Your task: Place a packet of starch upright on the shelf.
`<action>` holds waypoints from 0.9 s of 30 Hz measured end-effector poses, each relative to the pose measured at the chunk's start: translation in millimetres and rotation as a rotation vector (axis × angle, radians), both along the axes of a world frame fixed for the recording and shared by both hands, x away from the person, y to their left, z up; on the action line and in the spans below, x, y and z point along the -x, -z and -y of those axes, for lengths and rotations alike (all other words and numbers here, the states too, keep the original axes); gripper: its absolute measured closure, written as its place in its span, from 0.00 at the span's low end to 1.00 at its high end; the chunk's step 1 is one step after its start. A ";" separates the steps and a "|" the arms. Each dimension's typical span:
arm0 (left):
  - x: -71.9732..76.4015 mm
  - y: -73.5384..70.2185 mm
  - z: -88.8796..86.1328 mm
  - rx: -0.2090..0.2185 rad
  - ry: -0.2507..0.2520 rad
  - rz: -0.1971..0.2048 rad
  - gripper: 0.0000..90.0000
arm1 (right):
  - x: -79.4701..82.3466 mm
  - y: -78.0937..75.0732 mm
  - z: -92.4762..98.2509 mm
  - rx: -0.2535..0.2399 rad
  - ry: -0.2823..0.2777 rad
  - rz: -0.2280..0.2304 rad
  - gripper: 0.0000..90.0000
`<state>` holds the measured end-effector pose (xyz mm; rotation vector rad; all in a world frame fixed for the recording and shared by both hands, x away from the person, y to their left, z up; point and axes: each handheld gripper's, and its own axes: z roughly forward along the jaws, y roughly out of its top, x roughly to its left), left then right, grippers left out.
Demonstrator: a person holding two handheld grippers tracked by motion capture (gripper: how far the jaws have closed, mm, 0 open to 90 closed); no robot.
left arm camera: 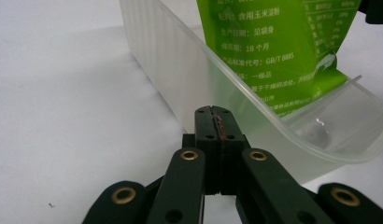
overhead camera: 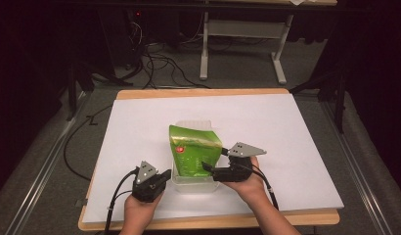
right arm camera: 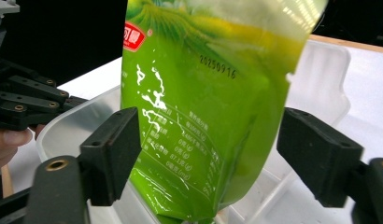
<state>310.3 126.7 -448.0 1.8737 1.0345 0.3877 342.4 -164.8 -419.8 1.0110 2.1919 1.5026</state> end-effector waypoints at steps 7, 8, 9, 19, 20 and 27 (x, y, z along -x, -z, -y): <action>0.5 -5.8 -5.2 0.012 -0.009 0.026 0.95 | 1.4 -4.7 5.2 -0.004 0.014 0.014 0.22; 0.3 -7.3 -7.0 0.018 -0.013 0.031 0.94 | 1.7 -5.0 6.0 -0.001 0.015 0.015 0.22; 0.3 -8.6 -9.0 0.016 -0.014 0.037 0.91 | 2.7 -5.6 7.2 0.002 0.019 0.017 0.22; -5.7 -14.9 -39.5 -0.051 -0.075 0.073 0.59 | 14.5 -10.1 45.7 0.077 0.094 0.063 0.23; -6.6 -15.4 -44.4 -0.046 -0.084 0.067 0.57 | 15.9 -9.6 52.6 0.085 0.107 0.058 0.22; -11.0 -16.3 -68.4 -0.007 -0.147 0.046 0.50 | 24.6 -3.1 106.0 0.080 0.216 0.028 0.23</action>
